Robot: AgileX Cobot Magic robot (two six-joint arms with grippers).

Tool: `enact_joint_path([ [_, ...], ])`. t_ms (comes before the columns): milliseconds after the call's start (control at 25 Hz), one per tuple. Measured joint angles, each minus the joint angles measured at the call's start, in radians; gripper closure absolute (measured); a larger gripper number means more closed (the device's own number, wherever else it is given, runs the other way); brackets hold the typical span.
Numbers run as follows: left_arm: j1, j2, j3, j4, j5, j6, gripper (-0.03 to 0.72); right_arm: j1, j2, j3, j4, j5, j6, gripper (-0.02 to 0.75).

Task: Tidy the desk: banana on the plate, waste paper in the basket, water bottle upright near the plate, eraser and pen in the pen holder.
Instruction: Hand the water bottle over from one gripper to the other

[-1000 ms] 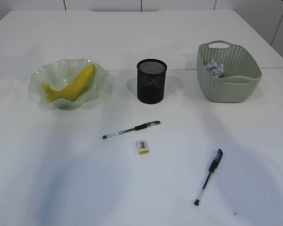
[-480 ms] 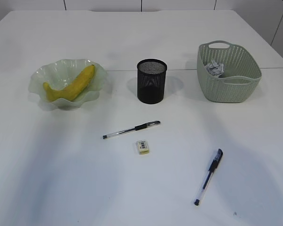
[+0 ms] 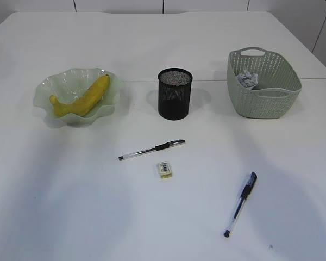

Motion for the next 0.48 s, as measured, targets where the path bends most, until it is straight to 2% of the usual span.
enact_joint_path([
  [200,0.002,0.000,0.000,-0.015,0.007,0.062,0.303,0.000,0.000,0.000,-0.003,0.000,0.001,0.150],
  [480,0.004,0.019,0.002,-0.026,0.028,0.081,0.303,0.000,0.000,0.000,-0.018,0.000,0.001,0.150],
])
